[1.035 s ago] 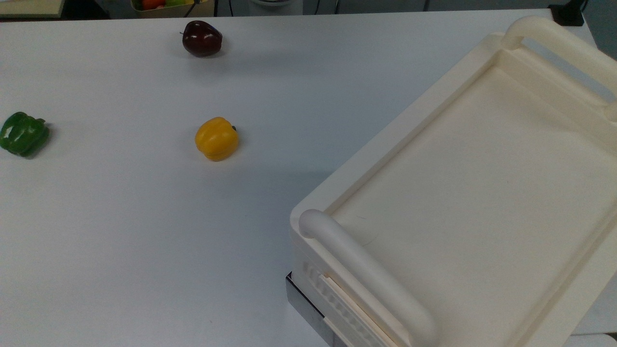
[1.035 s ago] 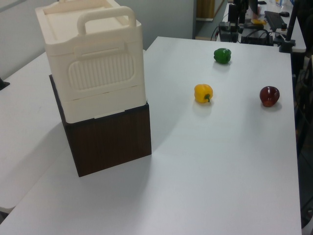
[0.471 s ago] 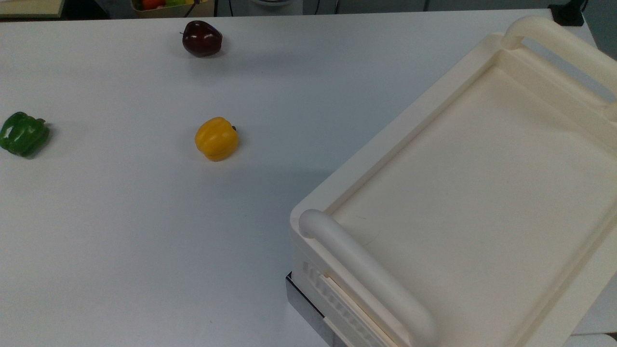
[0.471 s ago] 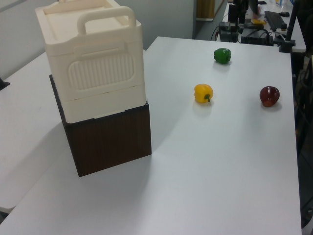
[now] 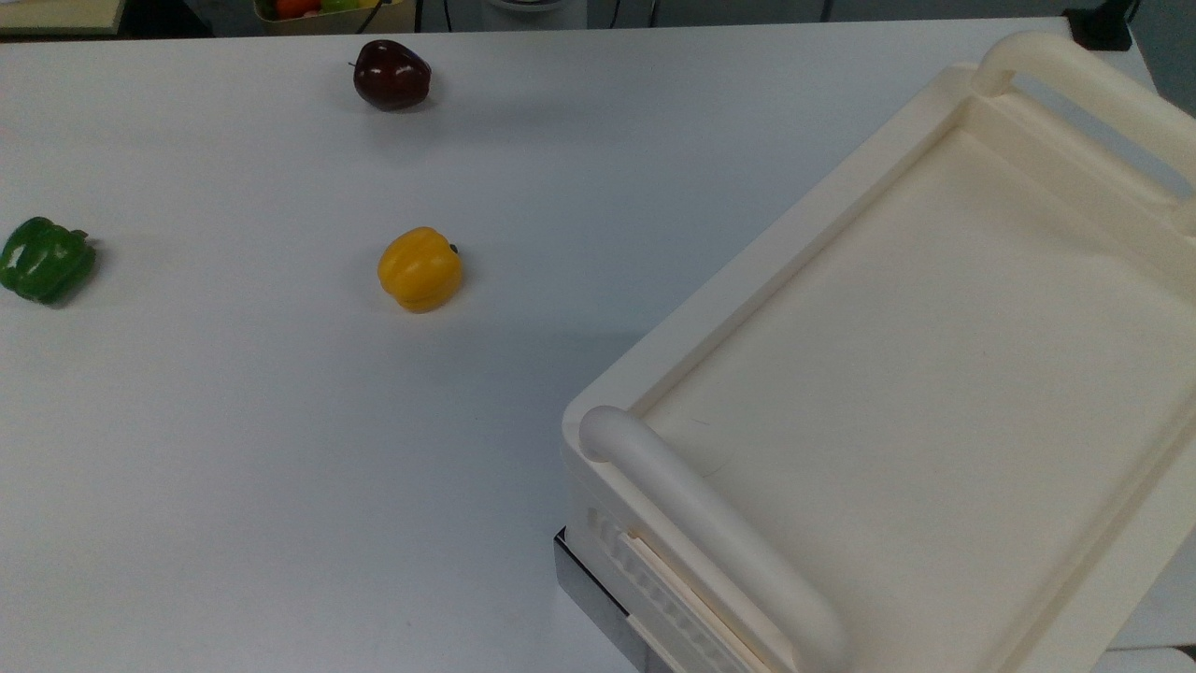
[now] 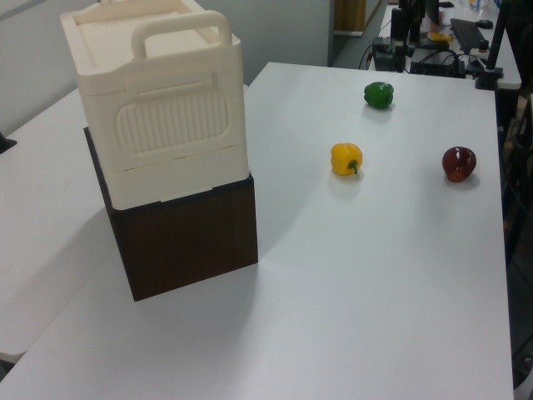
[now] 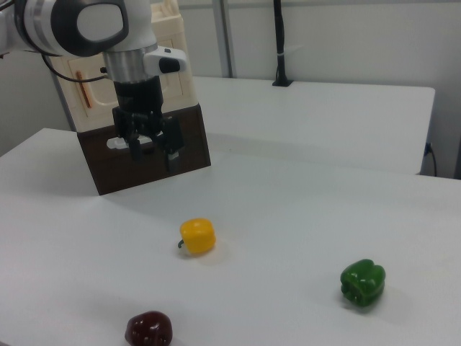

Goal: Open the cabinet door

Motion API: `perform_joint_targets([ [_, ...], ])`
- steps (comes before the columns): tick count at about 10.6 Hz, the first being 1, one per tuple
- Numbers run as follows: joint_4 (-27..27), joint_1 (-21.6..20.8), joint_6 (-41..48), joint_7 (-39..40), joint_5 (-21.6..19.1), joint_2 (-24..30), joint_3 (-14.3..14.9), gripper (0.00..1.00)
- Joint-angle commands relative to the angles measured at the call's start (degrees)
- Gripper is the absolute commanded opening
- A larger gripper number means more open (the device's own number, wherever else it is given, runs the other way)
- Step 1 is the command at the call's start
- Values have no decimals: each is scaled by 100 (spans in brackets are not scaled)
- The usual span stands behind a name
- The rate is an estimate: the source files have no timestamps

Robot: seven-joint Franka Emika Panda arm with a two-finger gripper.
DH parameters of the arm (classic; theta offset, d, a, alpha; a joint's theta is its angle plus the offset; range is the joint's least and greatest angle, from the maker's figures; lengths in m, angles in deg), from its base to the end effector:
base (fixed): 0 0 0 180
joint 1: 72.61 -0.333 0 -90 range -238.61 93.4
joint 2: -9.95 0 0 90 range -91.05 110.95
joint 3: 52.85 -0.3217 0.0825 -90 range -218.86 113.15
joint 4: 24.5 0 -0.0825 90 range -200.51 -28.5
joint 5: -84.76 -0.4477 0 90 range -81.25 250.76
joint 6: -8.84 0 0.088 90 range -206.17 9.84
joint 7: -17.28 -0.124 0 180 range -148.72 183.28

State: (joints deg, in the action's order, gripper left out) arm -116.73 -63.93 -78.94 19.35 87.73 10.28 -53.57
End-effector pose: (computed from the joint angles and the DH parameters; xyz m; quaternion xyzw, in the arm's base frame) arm 0.6029 -0.0909 0.5930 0.9977 -0.0514 -0.0381 0.0227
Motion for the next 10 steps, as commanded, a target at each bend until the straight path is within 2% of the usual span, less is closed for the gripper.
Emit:
perform_joint_targets([
  [1,65,-51,243,83,-103,-24,10,100],
  [10,91,-68,270,92,-174,-165,-16,100],
])
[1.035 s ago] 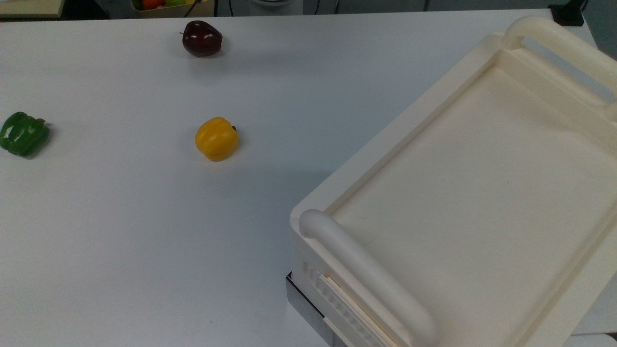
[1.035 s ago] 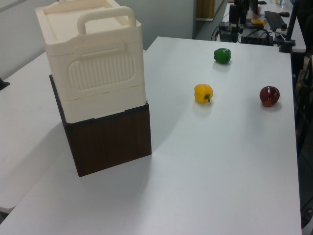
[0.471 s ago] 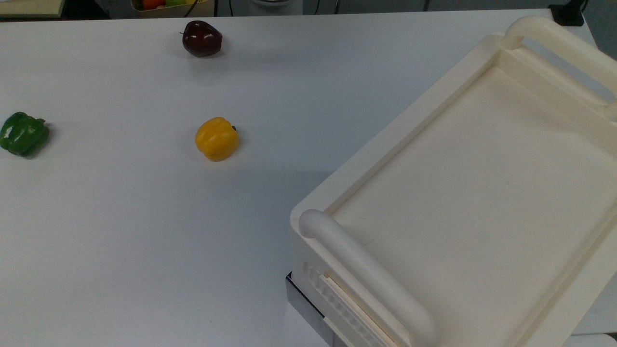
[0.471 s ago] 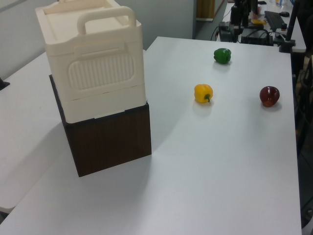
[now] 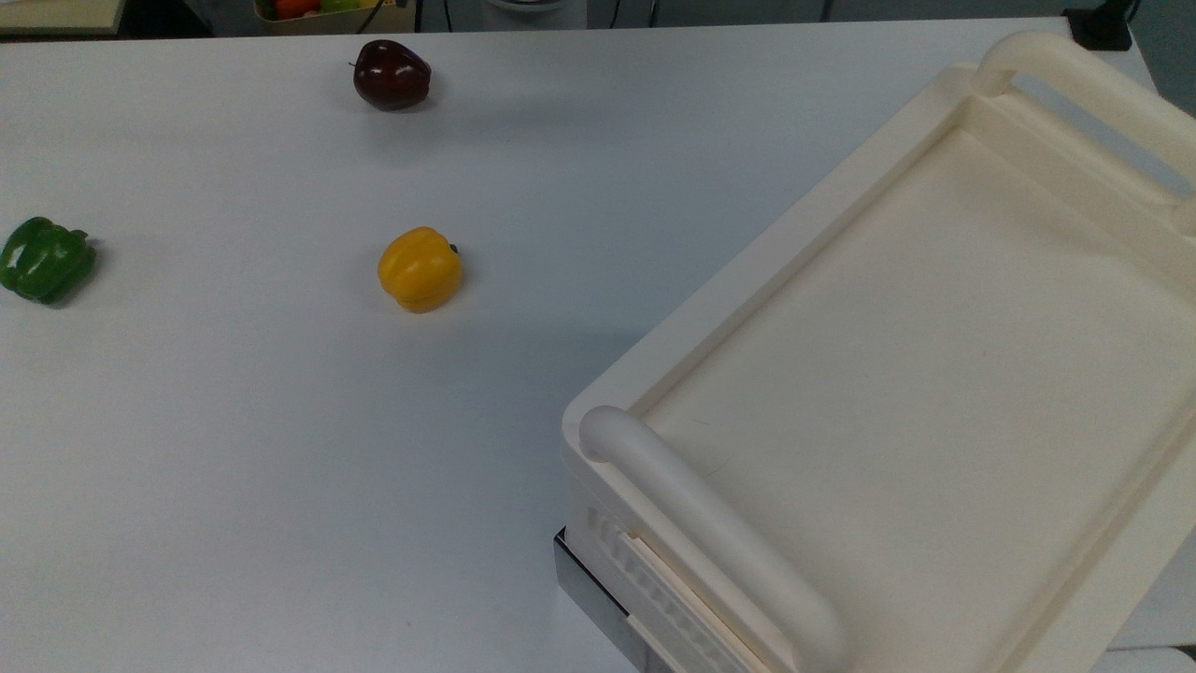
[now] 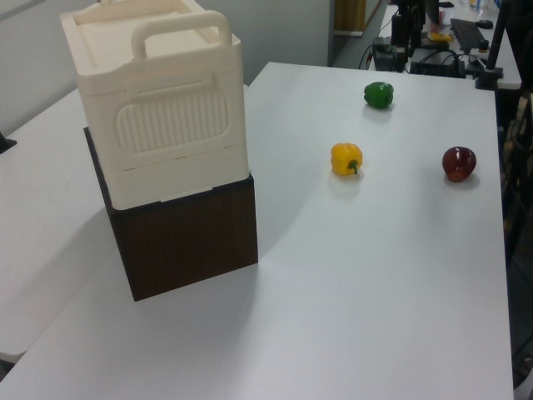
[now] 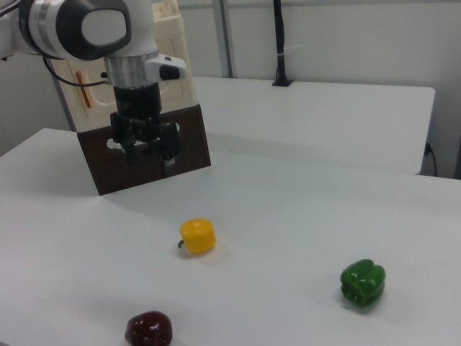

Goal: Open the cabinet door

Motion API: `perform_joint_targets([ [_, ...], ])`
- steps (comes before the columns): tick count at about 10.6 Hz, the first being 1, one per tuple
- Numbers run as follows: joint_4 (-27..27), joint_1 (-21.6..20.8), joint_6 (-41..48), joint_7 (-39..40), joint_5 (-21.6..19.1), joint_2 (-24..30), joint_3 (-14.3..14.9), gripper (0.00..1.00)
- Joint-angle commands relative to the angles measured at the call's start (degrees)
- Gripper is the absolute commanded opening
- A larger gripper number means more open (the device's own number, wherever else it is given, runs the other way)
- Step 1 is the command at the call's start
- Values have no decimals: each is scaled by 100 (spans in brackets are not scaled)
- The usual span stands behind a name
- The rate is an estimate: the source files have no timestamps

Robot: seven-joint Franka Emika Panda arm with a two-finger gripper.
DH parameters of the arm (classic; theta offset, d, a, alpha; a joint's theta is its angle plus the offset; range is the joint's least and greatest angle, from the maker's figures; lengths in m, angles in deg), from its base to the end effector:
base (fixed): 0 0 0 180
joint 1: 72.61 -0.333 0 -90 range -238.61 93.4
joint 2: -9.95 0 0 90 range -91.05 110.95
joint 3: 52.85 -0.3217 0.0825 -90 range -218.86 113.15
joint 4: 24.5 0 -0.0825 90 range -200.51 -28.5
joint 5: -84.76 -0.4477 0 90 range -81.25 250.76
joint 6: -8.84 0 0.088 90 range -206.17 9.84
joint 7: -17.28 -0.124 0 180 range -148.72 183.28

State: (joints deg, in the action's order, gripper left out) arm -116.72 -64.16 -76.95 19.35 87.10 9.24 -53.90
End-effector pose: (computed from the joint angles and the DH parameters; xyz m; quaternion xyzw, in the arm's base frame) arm 0.6040 -0.0839 0.5793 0.9968 -0.0466 -0.0637 0.0151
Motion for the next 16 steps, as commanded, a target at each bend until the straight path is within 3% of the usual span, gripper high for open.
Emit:
perform_joint_targets([
  [1,90,-45,79,91,-112,-52,17,100],
  [3,90,-54,70,118,-103,-52,26,96],
  [4,81,-54,88,179,-103,-61,17,85],
  [6,73,-63,79,511,-199,-61,8,84],
  [9,99,-36,44,1452,-953,-61,17,84],
  [12,99,-245,-1164,2112,-1963,-79,8,85],
  [16,108,-940,-2106,2078,-2028,-158,8,87],
])
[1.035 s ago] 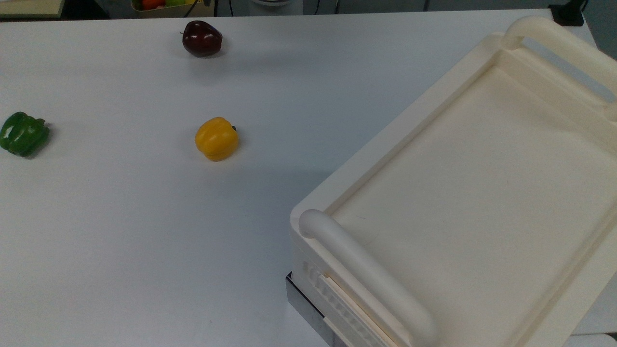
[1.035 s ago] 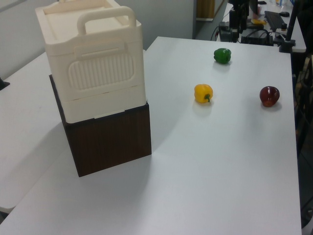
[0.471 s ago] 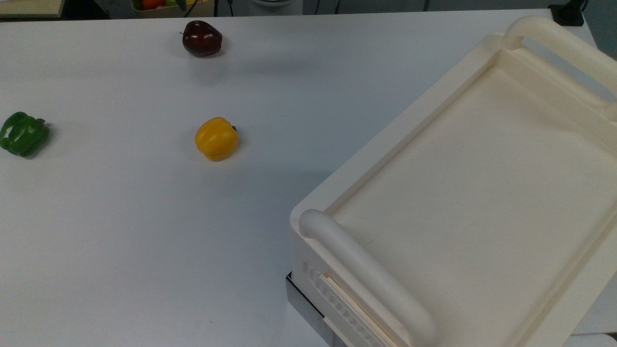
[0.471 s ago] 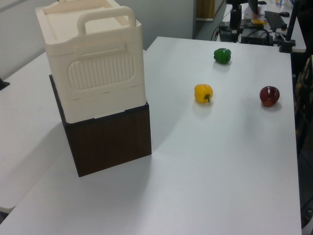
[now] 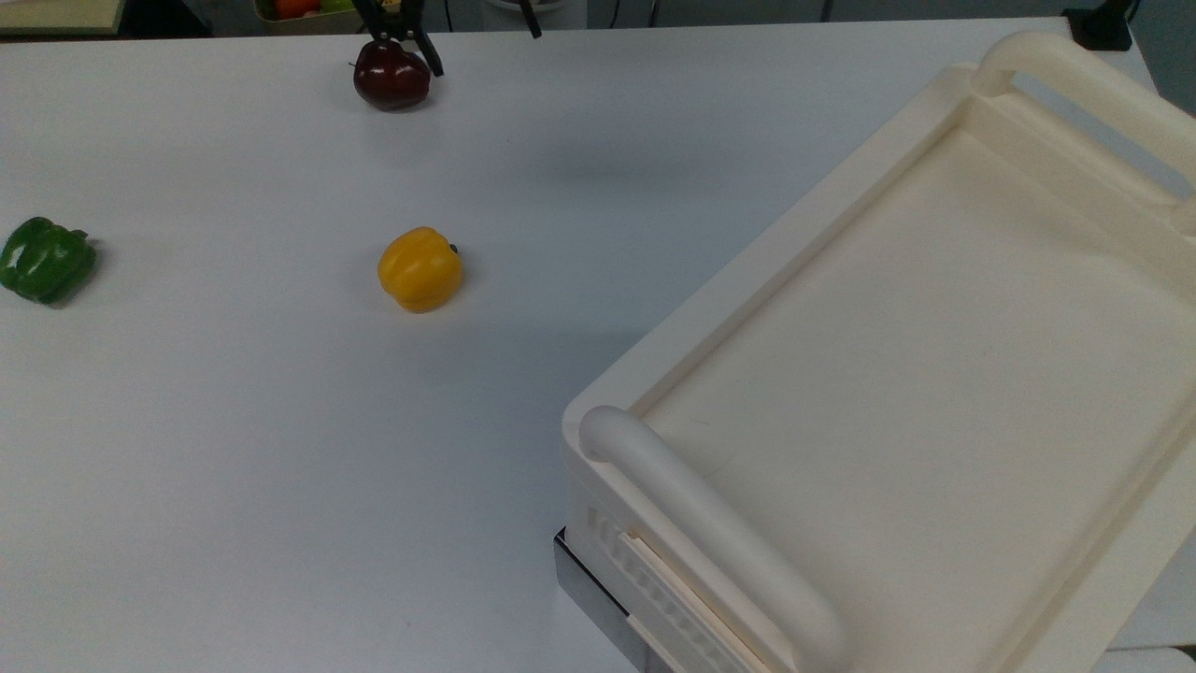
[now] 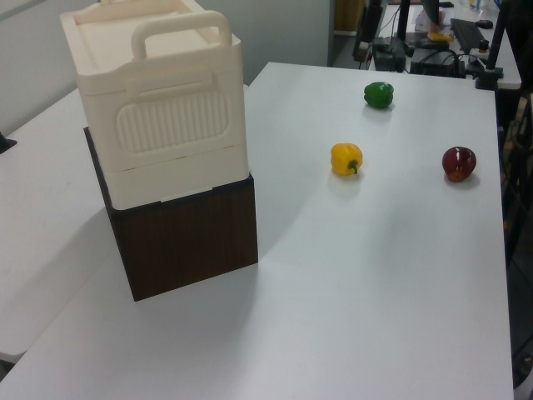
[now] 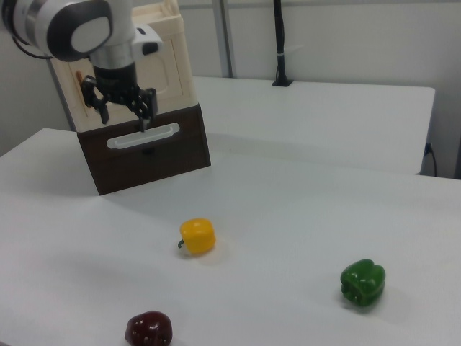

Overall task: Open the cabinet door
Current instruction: 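Raise the gripper up toward the cream cabinet door's edge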

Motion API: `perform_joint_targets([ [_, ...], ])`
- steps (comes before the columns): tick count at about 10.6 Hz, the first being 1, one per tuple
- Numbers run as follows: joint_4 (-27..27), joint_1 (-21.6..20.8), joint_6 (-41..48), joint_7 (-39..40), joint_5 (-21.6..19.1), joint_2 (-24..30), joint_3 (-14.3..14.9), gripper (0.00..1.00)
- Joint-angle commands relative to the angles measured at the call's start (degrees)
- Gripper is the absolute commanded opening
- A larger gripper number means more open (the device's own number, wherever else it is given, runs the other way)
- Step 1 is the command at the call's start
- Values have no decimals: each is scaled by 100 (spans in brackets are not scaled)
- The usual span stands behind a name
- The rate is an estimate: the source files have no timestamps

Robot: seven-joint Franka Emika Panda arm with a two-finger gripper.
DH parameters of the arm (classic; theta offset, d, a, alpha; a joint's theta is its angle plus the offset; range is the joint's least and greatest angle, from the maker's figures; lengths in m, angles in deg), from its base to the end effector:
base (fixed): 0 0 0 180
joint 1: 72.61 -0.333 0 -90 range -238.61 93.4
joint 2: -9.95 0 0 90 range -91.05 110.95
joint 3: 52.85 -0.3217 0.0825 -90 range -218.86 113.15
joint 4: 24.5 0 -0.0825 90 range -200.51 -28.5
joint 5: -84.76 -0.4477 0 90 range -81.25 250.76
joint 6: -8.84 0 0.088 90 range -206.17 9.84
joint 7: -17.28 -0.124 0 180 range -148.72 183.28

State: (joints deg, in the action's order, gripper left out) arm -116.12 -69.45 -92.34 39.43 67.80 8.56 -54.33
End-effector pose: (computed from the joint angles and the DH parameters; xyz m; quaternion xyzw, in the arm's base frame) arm 0.6473 0.0114 0.6058 -0.9741 -0.1573 -0.0992 0.1289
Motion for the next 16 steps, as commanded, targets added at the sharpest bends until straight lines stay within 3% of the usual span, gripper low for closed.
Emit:
perform_joint_targets([
  [1,48,-613,-770,105,-89,-159,51,88],
  [9,48,-1641,-1808,-114,43,-142,51,90],
  [16,39,-1959,-2984,-106,140,-440,42,81],
])
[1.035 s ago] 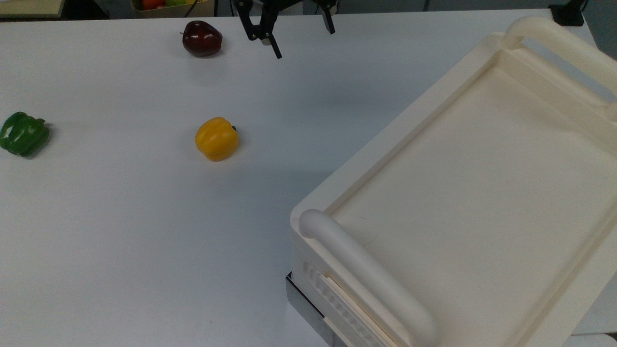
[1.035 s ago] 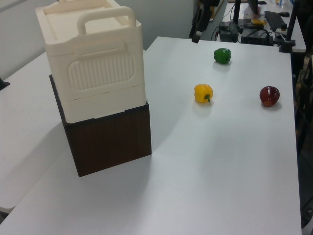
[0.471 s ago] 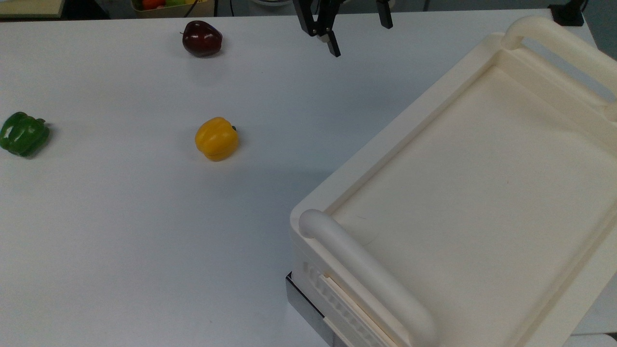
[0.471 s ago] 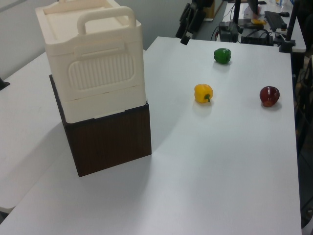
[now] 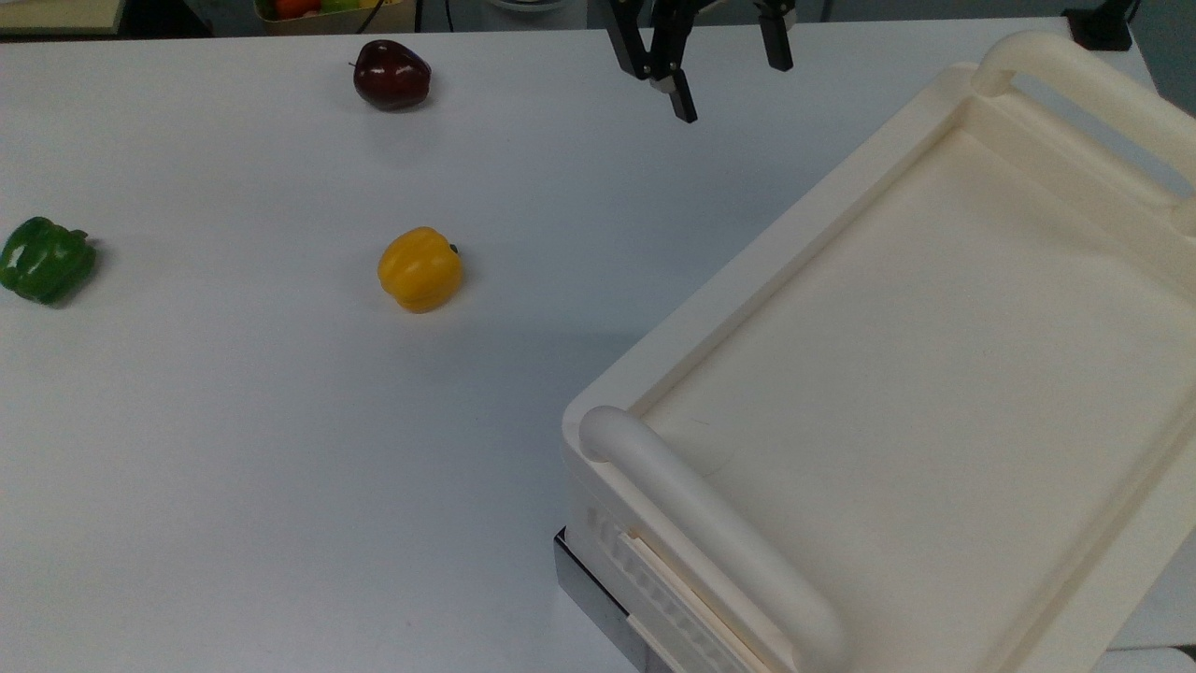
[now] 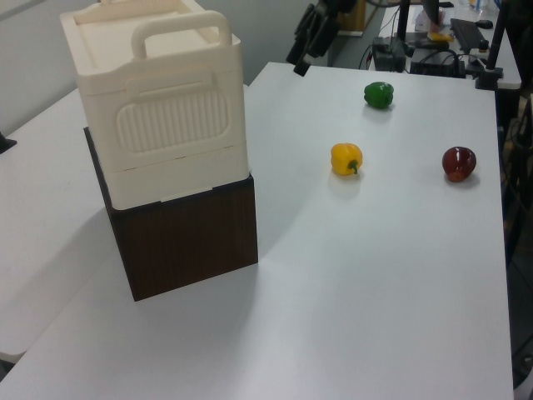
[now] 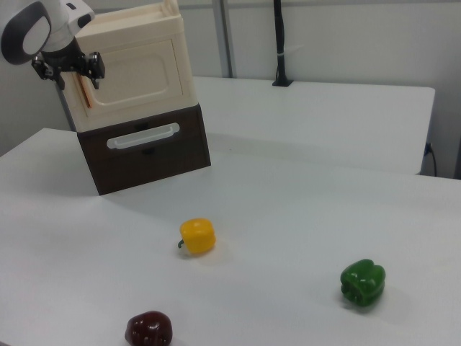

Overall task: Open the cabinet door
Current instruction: 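Raise the gripper up toward the cream cabinet door's edge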

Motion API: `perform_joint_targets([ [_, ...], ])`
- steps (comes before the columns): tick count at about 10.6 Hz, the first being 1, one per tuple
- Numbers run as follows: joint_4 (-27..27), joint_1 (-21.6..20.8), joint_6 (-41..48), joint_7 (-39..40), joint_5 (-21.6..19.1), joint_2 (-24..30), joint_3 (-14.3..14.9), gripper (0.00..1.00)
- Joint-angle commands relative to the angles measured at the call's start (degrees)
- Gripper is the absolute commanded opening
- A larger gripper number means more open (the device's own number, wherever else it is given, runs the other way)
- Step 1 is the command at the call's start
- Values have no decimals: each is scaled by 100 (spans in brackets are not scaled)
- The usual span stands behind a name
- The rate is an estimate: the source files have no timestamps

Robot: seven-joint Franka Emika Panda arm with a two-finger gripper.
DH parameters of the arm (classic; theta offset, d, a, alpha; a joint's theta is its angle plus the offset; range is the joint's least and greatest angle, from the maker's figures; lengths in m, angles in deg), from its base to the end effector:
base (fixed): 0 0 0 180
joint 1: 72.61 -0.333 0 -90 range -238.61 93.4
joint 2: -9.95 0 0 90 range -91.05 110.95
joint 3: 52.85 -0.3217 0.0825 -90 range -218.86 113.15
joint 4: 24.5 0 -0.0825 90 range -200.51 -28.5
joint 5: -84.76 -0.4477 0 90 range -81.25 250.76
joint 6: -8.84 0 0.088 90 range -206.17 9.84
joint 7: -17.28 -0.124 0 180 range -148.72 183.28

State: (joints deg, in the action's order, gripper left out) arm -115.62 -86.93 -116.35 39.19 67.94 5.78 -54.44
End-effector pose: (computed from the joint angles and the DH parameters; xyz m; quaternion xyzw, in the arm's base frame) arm 0.6668 0.2046 0.6273 -0.9205 -0.2616 -0.2621 0.1246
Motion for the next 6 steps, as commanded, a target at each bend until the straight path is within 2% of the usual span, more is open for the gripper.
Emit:
perform_joint_targets([
  [1,-3,-263,-725,-82,187,-259,53,81],
  [4,32,-342,-1148,-47,240,-470,62,81],
  [6,478,-405,-1175,-82,337,-882,53,79],
])
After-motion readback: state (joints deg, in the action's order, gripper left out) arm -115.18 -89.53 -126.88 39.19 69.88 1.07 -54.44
